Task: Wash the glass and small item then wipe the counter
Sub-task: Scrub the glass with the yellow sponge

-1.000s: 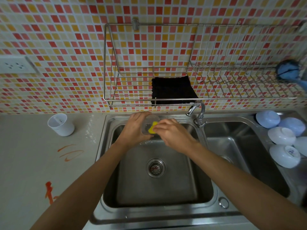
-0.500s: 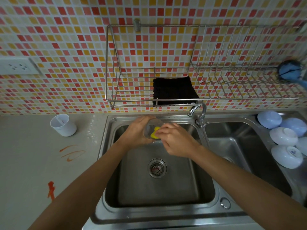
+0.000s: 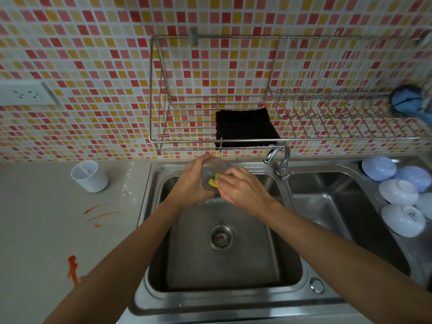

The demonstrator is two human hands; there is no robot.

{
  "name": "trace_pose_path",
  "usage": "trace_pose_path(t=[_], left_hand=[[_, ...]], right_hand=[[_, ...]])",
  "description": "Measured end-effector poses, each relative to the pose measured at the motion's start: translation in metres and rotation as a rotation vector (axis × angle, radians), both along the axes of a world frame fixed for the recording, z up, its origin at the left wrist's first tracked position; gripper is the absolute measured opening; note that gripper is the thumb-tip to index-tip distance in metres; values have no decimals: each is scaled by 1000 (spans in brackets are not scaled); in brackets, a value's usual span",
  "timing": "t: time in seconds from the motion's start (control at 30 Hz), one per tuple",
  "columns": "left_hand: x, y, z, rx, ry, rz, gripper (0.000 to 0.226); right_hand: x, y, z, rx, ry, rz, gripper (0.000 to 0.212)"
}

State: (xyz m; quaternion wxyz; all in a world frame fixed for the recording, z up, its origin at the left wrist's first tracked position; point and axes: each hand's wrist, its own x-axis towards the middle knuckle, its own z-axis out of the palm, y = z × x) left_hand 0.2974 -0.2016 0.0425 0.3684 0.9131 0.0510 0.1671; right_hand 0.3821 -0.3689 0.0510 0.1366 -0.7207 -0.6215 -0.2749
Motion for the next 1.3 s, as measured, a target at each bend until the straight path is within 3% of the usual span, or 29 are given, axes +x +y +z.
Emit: trace_pose_path(t=[0.23, 0.47, 0.57, 0.8, 1.0, 1.3], left_hand=[[2, -6, -10, 27, -101, 201, 79], [-2, 8, -8, 225, -56, -6, 82], [1, 12, -3, 228, -44, -15, 80], [5, 15, -1, 201, 10, -69, 81], [-1, 15, -4, 207, 3, -70, 80], [-5, 16, -1, 148, 12, -96, 75]], right_hand=[[-12, 8, -4, 31, 136, -49, 18], [16, -3, 8, -347, 101, 29, 26], [16, 0, 13, -357, 66, -51, 28], [-10, 12, 8, -337, 484, -98, 25], [15, 0, 16, -426, 74, -38, 24], [-8, 2, -9, -263, 19, -51, 20]])
